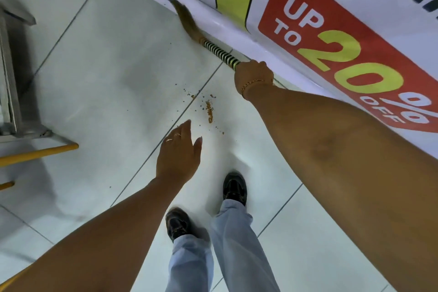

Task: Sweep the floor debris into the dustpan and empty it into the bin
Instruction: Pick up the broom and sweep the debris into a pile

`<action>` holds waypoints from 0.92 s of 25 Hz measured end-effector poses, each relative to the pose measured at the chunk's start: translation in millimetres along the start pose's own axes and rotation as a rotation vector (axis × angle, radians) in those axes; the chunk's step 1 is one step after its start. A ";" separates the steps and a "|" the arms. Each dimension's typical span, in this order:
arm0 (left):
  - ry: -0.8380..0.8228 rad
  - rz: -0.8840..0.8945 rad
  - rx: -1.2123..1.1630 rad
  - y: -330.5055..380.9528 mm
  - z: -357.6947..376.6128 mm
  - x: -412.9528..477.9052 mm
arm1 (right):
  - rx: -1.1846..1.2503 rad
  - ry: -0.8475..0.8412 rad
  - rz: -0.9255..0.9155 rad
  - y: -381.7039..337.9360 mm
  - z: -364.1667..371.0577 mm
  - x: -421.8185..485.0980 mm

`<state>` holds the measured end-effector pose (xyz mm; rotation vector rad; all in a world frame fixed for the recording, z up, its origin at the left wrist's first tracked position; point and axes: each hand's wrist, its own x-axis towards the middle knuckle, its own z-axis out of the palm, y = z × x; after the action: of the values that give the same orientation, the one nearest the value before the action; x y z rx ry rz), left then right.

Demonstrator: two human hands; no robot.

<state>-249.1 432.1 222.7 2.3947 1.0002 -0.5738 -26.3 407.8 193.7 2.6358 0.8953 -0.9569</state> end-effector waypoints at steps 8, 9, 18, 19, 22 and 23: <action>-0.048 0.010 -0.022 13.1 0.4 -5.9 | -0.257 -0.072 -0.109 35.3 49.0 -43.2; -0.052 0.033 -0.011 15.8 0.9 -9.9 | -0.295 -0.063 -0.130 43.8 54.5 -50.1; -0.087 0.103 -0.027 -8.9 3.7 -76.8 | -0.397 -0.008 -0.203 94.0 93.2 -144.0; -0.087 0.111 -0.028 -17.0 2.3 -87.8 | -0.349 0.031 -0.206 96.2 103.4 -164.2; -0.069 0.165 -0.013 -49.0 -2.5 -116.1 | -0.121 0.100 -0.113 84.0 138.9 -231.0; -0.057 0.186 -0.002 -63.0 -3.4 -126.1 | -0.031 0.084 -0.066 68.5 152.8 -252.4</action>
<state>-376.3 405.0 277.0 2.4215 0.7438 -0.5692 -217.2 176.4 235.1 2.6528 1.0143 -0.8453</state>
